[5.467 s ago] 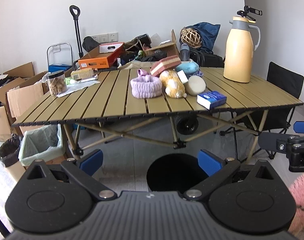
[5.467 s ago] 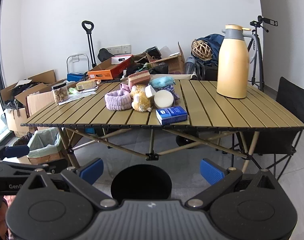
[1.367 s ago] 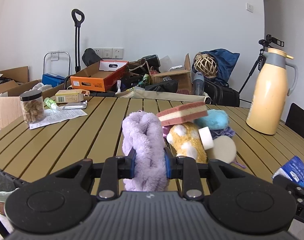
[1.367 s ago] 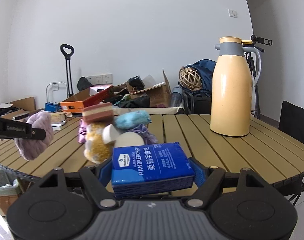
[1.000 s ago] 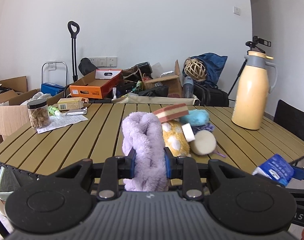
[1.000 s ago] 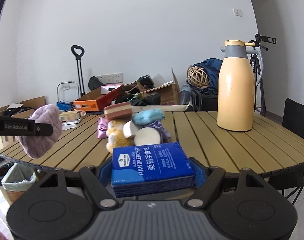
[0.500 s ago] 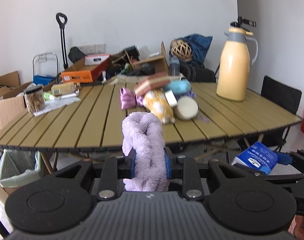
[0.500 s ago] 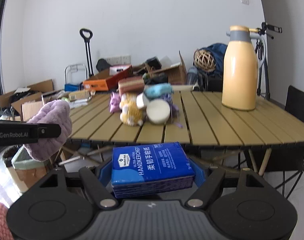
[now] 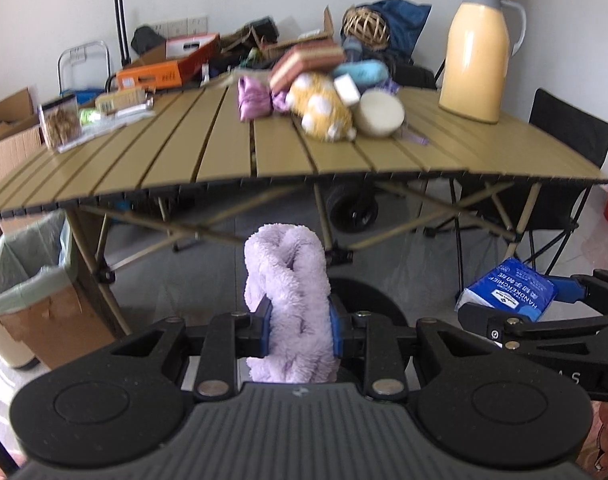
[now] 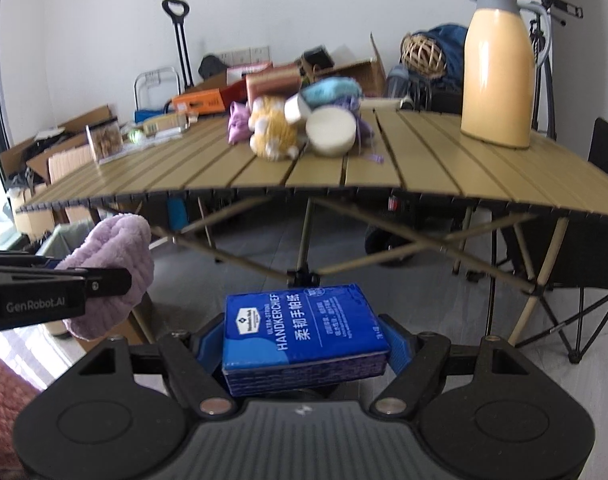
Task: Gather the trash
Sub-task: 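Carry the tissue box and headband down over the black trash bin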
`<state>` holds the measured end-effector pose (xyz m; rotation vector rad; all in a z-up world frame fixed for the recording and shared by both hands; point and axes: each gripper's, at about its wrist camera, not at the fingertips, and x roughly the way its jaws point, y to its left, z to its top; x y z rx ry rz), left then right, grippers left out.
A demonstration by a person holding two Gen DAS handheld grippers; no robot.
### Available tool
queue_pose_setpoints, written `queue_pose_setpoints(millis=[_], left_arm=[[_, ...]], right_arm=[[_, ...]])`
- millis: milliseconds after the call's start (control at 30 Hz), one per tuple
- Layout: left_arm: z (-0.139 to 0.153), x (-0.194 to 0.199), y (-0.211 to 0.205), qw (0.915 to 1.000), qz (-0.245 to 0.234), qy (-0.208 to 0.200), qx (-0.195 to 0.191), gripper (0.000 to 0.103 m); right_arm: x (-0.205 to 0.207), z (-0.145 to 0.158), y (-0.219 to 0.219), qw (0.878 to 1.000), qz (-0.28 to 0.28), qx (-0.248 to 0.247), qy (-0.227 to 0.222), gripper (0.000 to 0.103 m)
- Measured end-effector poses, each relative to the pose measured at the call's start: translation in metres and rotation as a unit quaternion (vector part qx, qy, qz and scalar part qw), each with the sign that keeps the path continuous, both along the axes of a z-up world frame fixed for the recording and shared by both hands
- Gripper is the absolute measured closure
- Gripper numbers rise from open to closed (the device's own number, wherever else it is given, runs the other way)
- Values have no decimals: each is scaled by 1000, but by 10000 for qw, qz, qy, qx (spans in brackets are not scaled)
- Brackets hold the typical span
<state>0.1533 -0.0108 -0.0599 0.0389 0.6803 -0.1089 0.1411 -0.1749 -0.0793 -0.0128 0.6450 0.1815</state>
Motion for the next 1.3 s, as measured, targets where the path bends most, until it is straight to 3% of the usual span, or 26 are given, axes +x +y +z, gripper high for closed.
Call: queue_pose_setpoints(millis=[667,1300], left_arm=[[-59,24,32,9941,446,990,-22,76],[-91,67,58,9843,915,1510,-18,76]], right_arm=[[30,-57,29,9911,128,-400,1266,27],[98,-86,65,9835,362,-495,1700,27]])
